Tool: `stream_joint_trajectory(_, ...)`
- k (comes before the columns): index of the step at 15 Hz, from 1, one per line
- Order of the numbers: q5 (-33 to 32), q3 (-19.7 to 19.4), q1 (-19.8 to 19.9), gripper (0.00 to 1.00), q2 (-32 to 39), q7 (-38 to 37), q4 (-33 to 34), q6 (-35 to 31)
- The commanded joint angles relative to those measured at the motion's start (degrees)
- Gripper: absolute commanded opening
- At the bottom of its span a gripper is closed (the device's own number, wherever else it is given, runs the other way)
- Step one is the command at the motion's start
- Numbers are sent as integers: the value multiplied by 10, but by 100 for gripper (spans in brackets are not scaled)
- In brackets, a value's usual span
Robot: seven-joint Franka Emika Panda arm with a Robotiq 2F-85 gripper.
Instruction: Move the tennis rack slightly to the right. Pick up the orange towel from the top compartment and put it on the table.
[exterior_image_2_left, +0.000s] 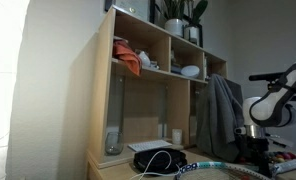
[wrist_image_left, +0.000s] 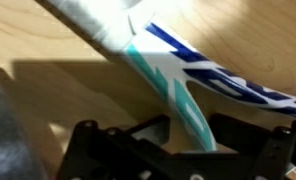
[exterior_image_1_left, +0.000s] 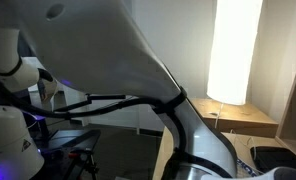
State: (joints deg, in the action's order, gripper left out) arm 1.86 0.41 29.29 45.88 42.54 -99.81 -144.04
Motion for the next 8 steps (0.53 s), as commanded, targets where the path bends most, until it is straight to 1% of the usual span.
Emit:
stream_joint_trajectory(1,-1,-7,-8,84,-11,0,-29,-49)
stream_joint_trajectory(2,1,-3,-4,91,-15,5,-36,-59)
stream_joint_trajectory(3,0,-3,-3,99,-17,4,-44,-73)
stream_joint_trajectory(8,-2,10,10,100,-42,16,-101,-143)
